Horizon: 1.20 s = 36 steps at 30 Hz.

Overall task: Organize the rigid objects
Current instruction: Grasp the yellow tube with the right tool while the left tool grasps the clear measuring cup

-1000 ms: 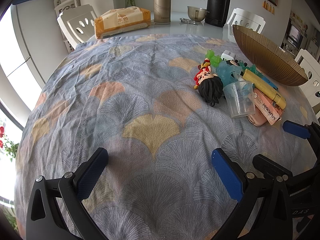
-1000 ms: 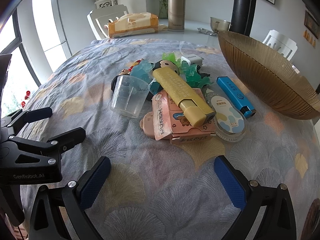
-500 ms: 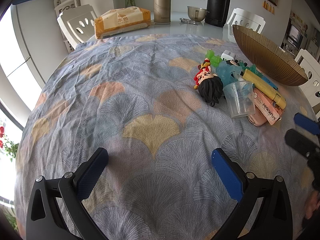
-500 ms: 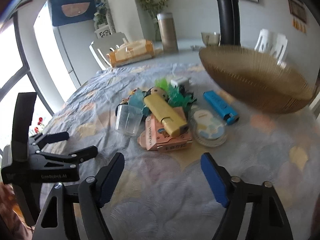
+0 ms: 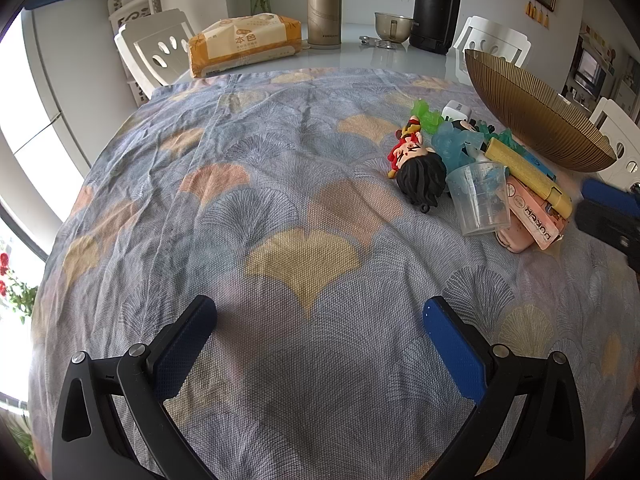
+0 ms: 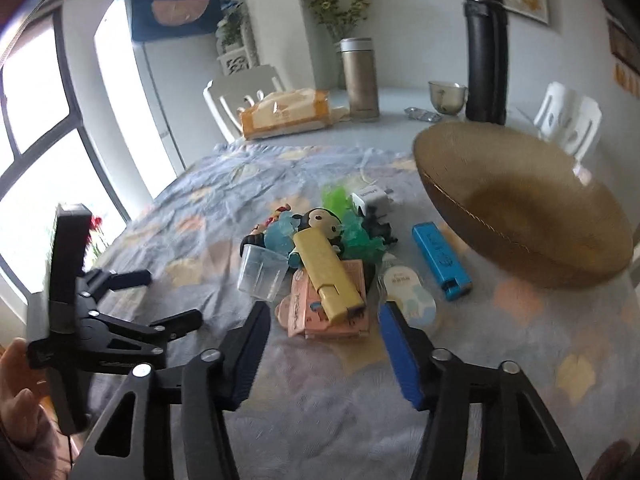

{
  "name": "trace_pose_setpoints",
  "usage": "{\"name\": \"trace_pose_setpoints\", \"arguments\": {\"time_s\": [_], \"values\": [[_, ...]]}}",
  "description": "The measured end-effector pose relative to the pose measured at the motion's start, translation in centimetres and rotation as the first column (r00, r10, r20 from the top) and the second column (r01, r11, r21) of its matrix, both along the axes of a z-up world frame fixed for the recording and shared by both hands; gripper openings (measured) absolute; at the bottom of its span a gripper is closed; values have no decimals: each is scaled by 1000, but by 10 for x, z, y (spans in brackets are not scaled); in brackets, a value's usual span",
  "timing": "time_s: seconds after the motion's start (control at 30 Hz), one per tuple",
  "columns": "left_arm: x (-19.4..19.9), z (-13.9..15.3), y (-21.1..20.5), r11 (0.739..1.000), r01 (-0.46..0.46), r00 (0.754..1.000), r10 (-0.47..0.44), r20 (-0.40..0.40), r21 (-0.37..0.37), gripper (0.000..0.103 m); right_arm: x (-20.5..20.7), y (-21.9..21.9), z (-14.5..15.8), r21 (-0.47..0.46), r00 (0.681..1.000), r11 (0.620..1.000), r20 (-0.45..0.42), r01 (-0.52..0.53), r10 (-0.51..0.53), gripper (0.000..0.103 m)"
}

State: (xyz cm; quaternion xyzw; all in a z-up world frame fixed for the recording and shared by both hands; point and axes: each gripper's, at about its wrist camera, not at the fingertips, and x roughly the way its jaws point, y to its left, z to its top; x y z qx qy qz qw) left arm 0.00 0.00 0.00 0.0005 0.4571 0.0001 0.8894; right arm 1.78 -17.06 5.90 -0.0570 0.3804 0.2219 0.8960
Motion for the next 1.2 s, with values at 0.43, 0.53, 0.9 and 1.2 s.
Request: {"name": "trace_pose_setpoints", "arguments": {"time_s": [0.43,0.53,0.9,1.2], "values": [[0,4,-1,997,-16,1000,16,1,-74,102,33,12,-17,2,999,1000,31,-31,31,24],[-2,20,-13,984,45,998,-37,53,-172,102,31,8,-18,31,999,999,37,-32,31,24],[38,15,-52,978,62,998,-56,36,-199,59,26,-14,-13,152,1000,988,21,-3,0,24],[29,18,-59,974,94,992,-73,105,-207,31,20,-8,-12,141,999,990,27,-27,23,22]]}}
